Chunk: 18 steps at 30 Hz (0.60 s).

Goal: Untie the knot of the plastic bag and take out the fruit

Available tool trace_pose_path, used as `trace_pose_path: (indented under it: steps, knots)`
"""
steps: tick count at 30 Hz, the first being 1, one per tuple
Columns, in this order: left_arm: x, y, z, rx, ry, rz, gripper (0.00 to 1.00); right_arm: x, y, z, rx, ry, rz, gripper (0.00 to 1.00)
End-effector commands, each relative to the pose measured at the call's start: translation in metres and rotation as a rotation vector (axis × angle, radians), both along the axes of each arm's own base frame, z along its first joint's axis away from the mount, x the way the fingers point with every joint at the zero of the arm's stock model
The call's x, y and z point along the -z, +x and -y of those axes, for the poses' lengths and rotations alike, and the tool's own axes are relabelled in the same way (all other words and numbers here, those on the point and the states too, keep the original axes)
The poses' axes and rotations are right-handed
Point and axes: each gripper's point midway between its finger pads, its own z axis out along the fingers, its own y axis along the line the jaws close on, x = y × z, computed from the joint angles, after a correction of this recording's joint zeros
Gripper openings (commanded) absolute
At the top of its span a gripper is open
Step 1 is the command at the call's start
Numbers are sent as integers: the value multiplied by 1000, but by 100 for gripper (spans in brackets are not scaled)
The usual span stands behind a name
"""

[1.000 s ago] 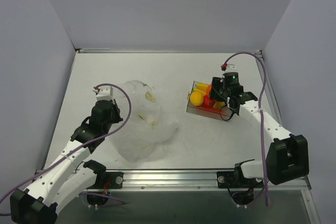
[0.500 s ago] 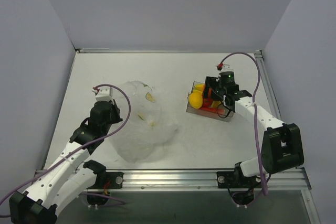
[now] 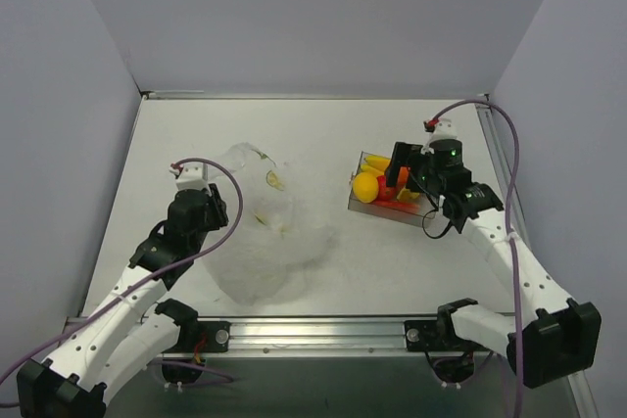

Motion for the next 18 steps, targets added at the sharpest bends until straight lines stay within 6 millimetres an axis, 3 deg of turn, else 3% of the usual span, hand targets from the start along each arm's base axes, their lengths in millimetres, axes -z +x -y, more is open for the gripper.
trace_pose_path:
  steps: [1,4,6,9,11,12,14,15,18]
  knots:
    - [-15,7,-3,-27,-19,62,48,-49,-16,19,76,-19,83,100]
    - [-17,6,-6,-32,-14,72,69,-76,-38,34,110,-27,137,100]
    - [-29,5,-7,-36,-19,91,85,-99,-56,42,125,-19,193,100]
    - [-59,-2,-11,-37,-32,121,97,-125,-81,55,153,-13,261,100]
    - [-74,-10,-17,-44,-26,123,97,-134,-95,64,174,-19,293,100]
    - [-97,-14,-19,-49,-46,167,97,-143,-105,70,186,-10,333,100]
    - [-105,-26,-28,-68,-34,148,97,-148,-118,76,202,-7,358,100]
    - [-127,-33,-34,-84,-51,189,97,-156,-129,83,223,1,398,100]
    - [-140,-56,-51,-115,-46,196,97,-162,-151,98,268,0,454,100]
